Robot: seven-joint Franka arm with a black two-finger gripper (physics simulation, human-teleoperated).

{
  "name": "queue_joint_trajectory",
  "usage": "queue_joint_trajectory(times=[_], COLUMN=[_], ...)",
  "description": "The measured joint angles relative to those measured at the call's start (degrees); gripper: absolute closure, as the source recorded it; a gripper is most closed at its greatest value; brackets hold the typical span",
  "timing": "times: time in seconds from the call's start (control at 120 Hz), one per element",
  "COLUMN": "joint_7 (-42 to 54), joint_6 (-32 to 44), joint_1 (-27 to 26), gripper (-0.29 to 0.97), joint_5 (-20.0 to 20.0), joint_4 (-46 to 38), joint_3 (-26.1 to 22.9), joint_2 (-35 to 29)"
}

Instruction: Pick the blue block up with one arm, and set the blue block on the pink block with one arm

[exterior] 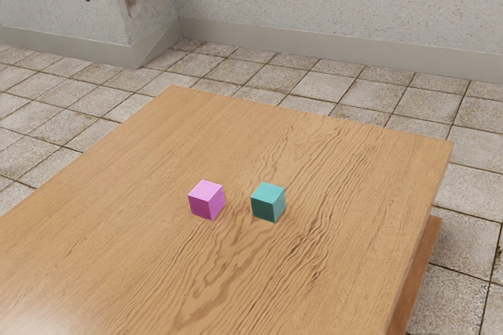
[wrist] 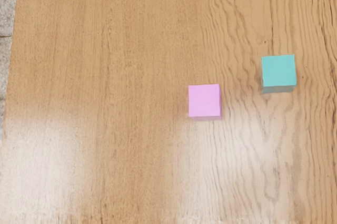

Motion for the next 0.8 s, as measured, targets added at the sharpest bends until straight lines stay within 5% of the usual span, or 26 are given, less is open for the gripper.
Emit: queue_joint_trajectory(times=[0.342,0.8], joint_7=[8.05,9.42], joint_6=[-6.62,12.94], joint_1=[1.55,1.36], gripper=[0.0,0.0], joint_5=[-2.13,-6.21], joint_4=[-0.51,-28.66], joint_3=[-0.01,-2.42], joint_2=[0.18,1.5])
